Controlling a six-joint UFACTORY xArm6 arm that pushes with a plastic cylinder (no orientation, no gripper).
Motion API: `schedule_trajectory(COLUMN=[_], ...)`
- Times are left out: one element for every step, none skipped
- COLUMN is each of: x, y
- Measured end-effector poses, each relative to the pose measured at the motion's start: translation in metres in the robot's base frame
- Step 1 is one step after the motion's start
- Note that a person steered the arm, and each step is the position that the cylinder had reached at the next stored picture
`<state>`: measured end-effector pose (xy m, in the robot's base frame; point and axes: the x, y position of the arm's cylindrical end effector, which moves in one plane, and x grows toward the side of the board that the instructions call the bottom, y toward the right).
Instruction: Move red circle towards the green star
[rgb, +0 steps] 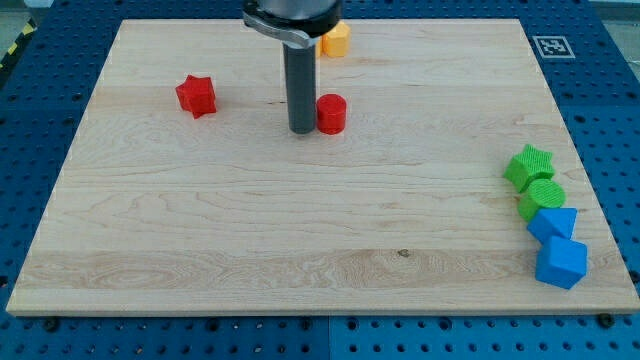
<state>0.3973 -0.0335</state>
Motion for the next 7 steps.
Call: schedule_trajectory(x=[-0.006, -0.006, -0.006, -0.006, -0.006, -0.006, -0.013], y=[-0.002, 0.028, 0.035, 0.035, 0.067, 0.099, 0.093])
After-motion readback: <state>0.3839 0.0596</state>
